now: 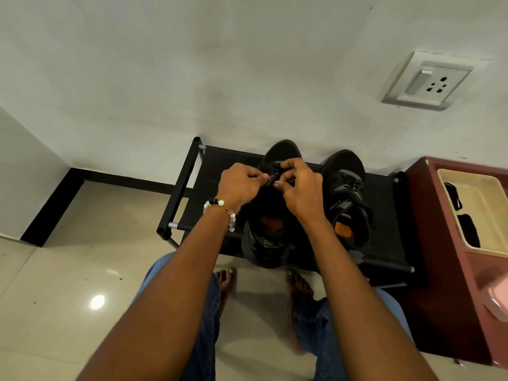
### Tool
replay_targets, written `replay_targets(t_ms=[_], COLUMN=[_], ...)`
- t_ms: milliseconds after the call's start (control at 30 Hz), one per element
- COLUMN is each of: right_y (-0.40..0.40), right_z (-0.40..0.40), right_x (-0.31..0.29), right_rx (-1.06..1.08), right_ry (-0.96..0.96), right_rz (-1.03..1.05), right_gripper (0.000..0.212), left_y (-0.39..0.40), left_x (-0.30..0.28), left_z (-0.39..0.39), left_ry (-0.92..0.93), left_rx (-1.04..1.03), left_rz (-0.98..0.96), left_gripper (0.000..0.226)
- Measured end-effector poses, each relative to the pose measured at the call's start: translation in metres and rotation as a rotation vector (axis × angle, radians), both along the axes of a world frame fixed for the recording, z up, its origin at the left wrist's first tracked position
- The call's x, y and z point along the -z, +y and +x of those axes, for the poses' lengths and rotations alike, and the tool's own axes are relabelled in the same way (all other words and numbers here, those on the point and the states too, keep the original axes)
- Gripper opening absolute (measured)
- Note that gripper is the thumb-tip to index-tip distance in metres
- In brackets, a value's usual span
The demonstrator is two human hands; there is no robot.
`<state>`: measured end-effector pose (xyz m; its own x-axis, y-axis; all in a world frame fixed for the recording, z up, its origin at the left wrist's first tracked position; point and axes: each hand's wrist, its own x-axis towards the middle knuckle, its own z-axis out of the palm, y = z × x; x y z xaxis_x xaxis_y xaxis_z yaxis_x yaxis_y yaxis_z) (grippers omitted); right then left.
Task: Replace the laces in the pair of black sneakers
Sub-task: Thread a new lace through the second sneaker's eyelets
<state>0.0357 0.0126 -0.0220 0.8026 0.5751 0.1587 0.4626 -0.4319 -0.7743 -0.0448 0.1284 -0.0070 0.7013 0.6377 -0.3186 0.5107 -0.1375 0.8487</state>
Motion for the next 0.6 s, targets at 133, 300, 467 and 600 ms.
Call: replay_targets(t_ms=[133,300,467,600], right_y=[-0.001,-0.003,-0.003,-0.007], right_z=[0.002,0.005,0.004,0.007], right_x=[0.002,0.001,0.003,-0.006], right_rx=[-0.019,-0.015,-0.012,0.036], right_ry=[0.019,0.054,0.094,-0.037], right_rz=[0.032,0.061,0.069,-0.059], right_gripper=[0.038,0.041,0.04,0.039], left_y=[0.003,0.008,0.007,0.008], left_x=[0.002,0.004,0.007,0.005], left_z=[0.002,0.005,0.011,0.014], left_ry=[0.002,0.012,0.045,0.078], left_rx=[0.005,0.013,-0.004,-0.06], left_rz=[0.001,-0.075,-0.066,-0.138], left_gripper=[0.008,0.008,0.016,0.027])
